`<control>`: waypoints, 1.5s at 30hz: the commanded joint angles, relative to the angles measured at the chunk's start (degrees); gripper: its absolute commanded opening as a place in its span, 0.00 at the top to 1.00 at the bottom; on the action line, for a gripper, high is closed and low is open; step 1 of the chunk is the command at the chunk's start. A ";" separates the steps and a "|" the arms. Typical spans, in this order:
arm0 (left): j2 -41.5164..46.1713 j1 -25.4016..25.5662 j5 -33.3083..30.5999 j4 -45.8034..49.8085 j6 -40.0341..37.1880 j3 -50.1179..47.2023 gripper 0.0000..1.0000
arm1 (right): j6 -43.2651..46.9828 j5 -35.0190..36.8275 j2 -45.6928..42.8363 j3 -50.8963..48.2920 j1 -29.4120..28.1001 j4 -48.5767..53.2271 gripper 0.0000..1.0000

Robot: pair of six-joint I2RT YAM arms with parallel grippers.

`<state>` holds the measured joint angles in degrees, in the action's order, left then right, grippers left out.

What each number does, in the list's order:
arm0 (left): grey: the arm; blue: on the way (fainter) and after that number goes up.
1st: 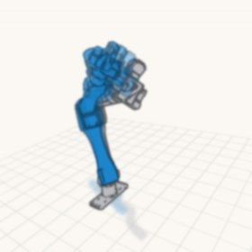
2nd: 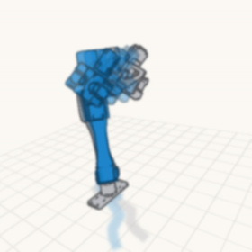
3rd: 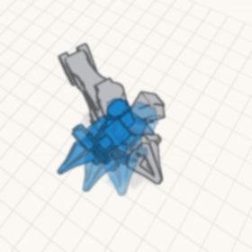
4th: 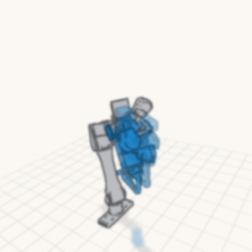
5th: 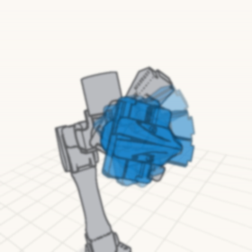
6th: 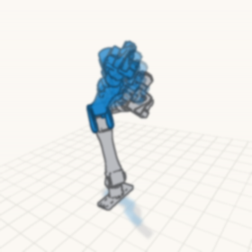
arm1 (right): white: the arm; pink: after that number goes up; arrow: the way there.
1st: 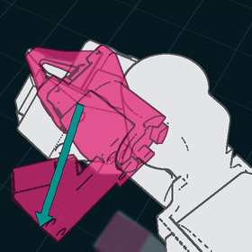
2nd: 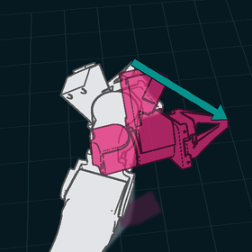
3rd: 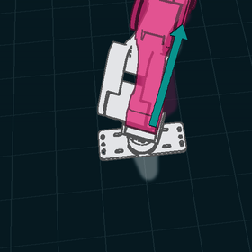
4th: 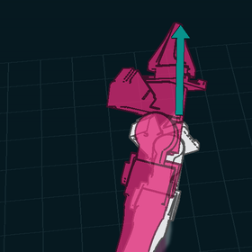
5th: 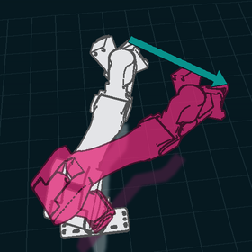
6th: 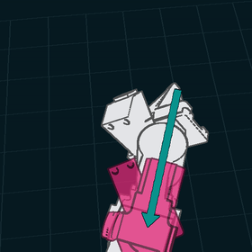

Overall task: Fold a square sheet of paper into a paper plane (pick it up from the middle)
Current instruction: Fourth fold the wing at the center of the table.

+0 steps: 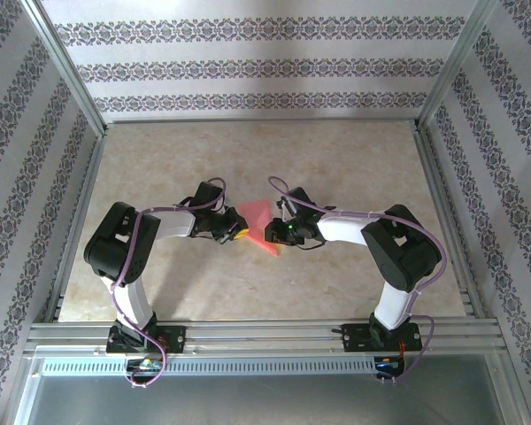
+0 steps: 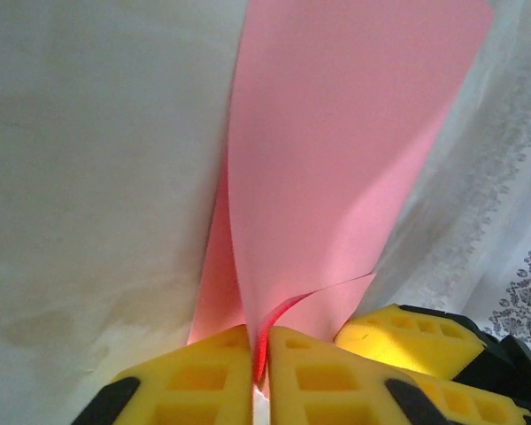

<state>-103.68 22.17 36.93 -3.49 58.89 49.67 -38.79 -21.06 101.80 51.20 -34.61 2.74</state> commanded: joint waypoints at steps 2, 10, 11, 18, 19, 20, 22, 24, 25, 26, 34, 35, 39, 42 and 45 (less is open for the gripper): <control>0.78 0.89 -0.03 0.76 -0.91 1.95 0.92 | 3.28 3.56 -5.03 -1.63 0.37 1.08 0.62; 3.48 4.17 -7.06 13.12 -0.24 7.55 0.93 | 11.98 22.42 -20.13 -9.76 -6.51 -0.68 0.52; 3.61 4.62 -8.00 14.55 0.04 8.56 0.93 | 13.30 24.68 -21.41 -10.66 -7.62 -0.85 0.52; 2.52 5.93 -9.04 16.64 3.92 11.91 0.95 | 19.70 30.49 -21.02 -13.41 -12.72 -5.07 0.52; 2.36 6.12 -9.33 17.11 4.20 12.45 0.95 | 20.45 30.93 -20.19 -13.41 -13.38 -5.89 0.52; 2.28 6.28 -9.53 17.52 4.38 12.99 0.95 | 20.91 31.17 -19.27 -13.17 -13.68 -6.49 0.52; 2.18 6.65 -10.07 18.43 4.72 13.84 0.95 | 21.12 31.15 -17.23 -12.30 -13.73 -7.05 0.52; 2.08 6.99 -10.88 19.48 4.91 14.77 0.95 | 21.12 30.78 -15.13 -11.25 -13.82 -7.39 0.52; 1.95 7.17 -11.13 19.95 4.92 15.14 0.95 | 21.12 30.82 -14.11 -10.83 -13.98 -7.69 0.53; 1.90 7.27 -11.31 20.32 4.99 15.56 0.95 | 21.12 30.84 -13.14 -10.48 -14.16 -7.92 0.54; 1.34 7.78 -11.31 20.54 5.62 16.05 0.95 | 18.88 33.03 -9.27 -10.15 -14.70 -8.97 0.63; 1.21 7.71 -11.26 20.61 5.61 16.07 0.95 | 18.88 33.19 -9.08 -10.07 -14.70 -8.98 0.64; 1.11 7.74 -11.13 20.67 5.71 15.98 0.95 | 18.45 33.41 -8.29 -9.63 -14.70 -8.63 0.69; 1.11 7.72 -11.19 20.78 5.72 15.90 0.95 | 17.94 34.22 -7.93 -9.36 -14.70 -7.78 0.70; 1.18 7.78 -11.34 20.98 5.62 15.90 0.94 | 17.74 34.85 -8.14 -9.62 -14.61 -7.67 0.74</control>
<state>-101.80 29.26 26.46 14.70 63.16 64.55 -20.03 11.51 93.25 40.51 -48.90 -4.99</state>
